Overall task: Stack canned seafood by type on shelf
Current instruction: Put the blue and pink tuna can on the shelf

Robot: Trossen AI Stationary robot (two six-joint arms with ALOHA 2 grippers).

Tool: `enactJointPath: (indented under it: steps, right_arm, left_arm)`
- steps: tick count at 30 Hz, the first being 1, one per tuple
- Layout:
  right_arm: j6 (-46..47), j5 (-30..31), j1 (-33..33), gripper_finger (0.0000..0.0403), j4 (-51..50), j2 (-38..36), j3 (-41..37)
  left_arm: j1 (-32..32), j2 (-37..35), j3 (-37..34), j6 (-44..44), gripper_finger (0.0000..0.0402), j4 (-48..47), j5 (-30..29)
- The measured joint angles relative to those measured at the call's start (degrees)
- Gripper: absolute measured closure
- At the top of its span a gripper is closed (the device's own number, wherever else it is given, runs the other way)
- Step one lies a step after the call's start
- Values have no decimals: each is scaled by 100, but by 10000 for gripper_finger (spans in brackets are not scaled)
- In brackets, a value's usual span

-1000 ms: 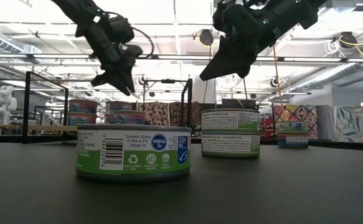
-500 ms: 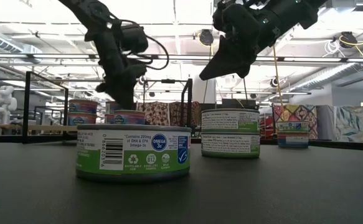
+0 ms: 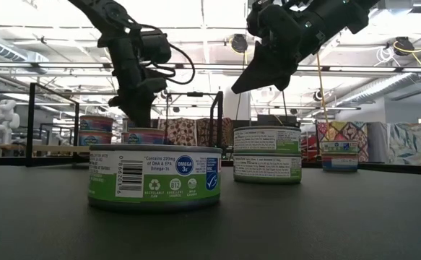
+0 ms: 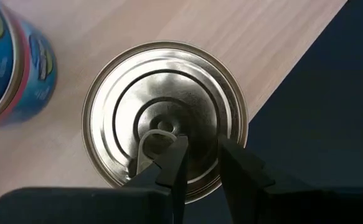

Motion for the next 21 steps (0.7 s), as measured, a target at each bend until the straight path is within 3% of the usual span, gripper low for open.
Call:
enactJointPath:
  steps: [16,21]
  right_arm:
    - [0,-1,0,403,0,0,0]
    - [2,-22,0,403,0,0,0]
  left_arm:
    - [0,-4,4,-162,311,-1358,-691]
    - [-2,-4,2,-281,311,-1899,-1194]
